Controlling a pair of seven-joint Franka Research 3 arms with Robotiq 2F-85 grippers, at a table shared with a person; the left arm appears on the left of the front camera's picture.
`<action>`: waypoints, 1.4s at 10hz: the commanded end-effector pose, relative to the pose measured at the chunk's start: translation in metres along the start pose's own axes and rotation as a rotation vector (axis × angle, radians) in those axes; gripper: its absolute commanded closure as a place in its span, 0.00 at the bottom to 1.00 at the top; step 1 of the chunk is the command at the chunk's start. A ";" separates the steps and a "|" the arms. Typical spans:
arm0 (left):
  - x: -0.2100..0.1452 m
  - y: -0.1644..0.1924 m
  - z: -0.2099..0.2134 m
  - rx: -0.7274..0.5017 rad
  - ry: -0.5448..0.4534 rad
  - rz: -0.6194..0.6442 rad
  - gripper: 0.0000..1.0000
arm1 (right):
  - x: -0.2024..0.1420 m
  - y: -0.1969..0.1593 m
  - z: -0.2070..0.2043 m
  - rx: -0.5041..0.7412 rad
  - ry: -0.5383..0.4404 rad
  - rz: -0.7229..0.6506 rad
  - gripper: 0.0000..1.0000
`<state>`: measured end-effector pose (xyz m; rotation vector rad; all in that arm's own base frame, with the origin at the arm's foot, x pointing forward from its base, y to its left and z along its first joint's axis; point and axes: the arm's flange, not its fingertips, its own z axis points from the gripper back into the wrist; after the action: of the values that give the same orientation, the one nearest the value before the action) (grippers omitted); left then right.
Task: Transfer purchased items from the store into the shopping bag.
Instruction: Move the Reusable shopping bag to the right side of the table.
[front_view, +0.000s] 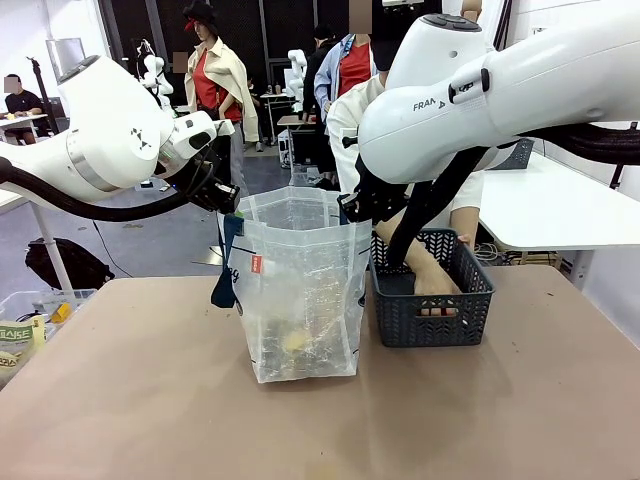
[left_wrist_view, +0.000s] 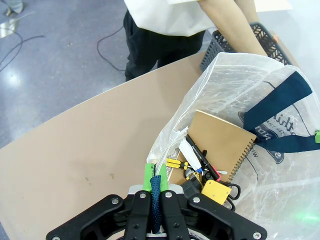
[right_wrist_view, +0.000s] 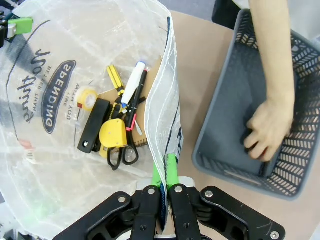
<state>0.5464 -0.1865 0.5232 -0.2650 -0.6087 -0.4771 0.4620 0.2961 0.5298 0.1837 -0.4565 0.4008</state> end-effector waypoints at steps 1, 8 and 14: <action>-0.001 0.001 0.004 0.008 -0.013 0.010 1.00 | -0.001 -0.002 0.001 0.015 -0.003 0.006 1.00; -0.001 0.001 0.004 0.008 -0.013 0.010 1.00 | -0.001 -0.002 0.001 0.015 -0.003 0.006 1.00; -0.001 0.001 0.004 0.008 -0.013 0.010 1.00 | -0.001 -0.002 0.001 0.015 -0.003 0.006 1.00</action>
<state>0.5464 -0.1865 0.5232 -0.2650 -0.6087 -0.4770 0.4620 0.2961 0.5298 0.1837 -0.4565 0.4008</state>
